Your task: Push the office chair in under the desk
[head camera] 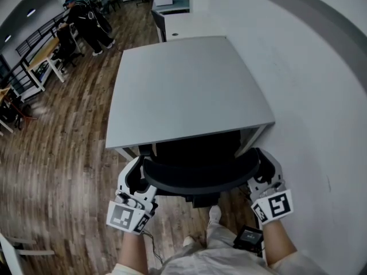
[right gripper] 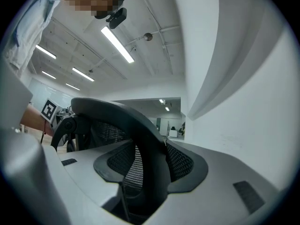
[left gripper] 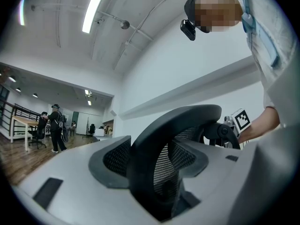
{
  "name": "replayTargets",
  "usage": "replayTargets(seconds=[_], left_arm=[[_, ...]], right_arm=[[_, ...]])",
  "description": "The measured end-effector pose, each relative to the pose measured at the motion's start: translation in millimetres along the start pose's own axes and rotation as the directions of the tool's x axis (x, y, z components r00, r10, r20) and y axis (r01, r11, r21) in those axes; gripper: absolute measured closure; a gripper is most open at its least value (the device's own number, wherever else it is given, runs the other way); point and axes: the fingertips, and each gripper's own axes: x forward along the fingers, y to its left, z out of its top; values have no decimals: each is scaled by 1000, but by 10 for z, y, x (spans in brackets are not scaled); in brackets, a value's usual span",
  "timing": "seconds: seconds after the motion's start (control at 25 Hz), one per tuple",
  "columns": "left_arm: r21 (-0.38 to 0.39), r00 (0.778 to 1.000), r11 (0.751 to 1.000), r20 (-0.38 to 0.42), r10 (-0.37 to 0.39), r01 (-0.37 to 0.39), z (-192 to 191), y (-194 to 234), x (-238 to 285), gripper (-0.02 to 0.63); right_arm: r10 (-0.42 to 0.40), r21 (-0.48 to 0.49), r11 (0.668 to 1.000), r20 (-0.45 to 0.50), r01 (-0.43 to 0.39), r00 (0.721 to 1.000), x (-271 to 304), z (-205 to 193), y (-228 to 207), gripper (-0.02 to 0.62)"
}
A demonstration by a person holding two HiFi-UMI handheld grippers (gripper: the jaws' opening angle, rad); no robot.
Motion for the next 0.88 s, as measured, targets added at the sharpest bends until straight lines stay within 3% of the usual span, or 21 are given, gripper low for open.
replayTargets(seconds=[0.88], left_arm=[[2, 1000, 1000, 2, 22, -22, -42, 242, 523, 364]], right_arm=[[42, 30, 999, 11, -42, 999, 487, -91, -361, 377]])
